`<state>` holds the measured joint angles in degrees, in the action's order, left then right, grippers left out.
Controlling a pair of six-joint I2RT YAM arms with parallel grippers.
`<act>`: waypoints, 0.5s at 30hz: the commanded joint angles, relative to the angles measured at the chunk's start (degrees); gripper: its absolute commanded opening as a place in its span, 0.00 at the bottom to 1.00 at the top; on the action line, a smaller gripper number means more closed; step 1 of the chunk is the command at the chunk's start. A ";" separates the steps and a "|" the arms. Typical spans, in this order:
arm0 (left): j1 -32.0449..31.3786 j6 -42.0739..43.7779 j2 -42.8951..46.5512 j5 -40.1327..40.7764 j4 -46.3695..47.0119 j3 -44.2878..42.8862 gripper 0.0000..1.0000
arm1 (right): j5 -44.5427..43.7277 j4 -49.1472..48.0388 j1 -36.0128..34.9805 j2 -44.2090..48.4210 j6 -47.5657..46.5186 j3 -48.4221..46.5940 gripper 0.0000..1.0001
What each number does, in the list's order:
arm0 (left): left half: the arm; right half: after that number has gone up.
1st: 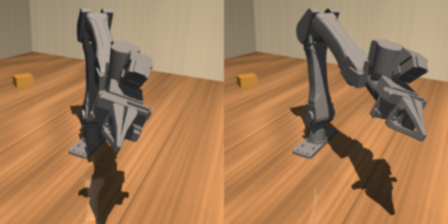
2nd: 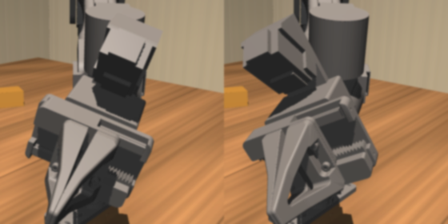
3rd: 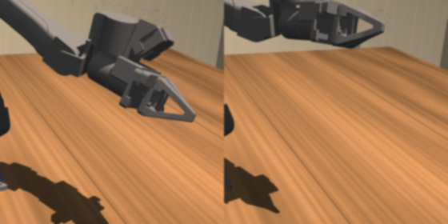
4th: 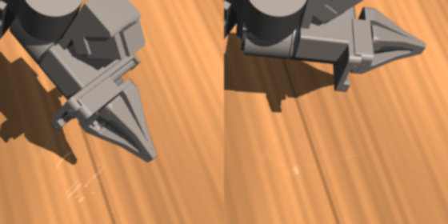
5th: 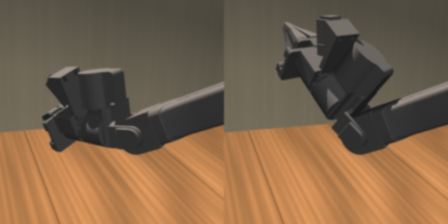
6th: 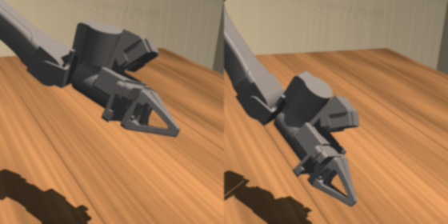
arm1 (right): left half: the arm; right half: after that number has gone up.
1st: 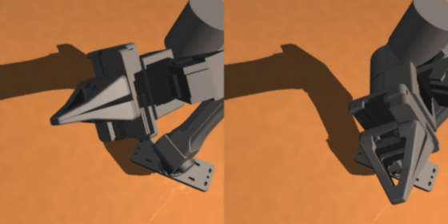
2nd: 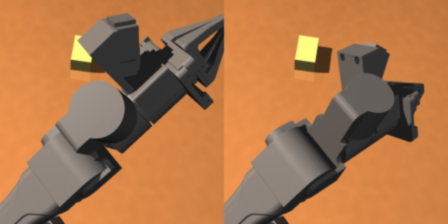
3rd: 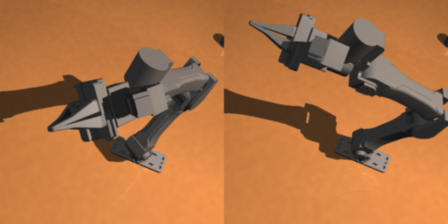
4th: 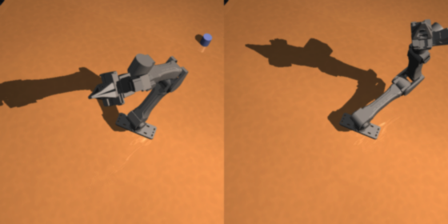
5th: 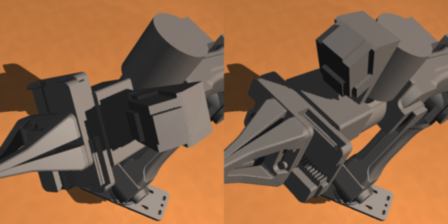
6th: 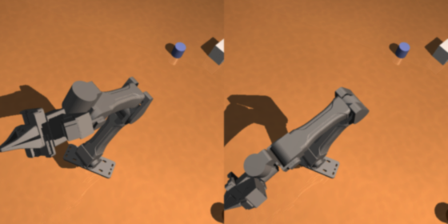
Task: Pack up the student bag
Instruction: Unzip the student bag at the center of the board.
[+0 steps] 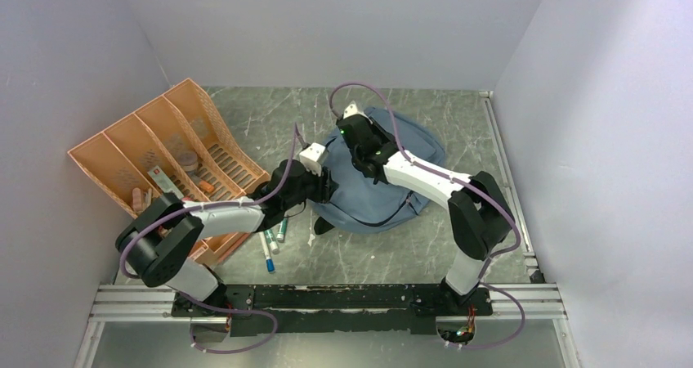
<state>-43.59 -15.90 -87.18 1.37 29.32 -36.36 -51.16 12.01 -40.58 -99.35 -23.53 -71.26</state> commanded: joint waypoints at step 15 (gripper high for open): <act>5.89 -11.23 10.43 7.60 -32.45 -11.05 0.53 | 6.99 9.35 7.14 0.37 15.46 -5.28 0.00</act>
<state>-38.65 -23.79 -78.41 6.90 9.85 -44.16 -44.49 17.89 -36.64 -99.61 -14.06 -73.89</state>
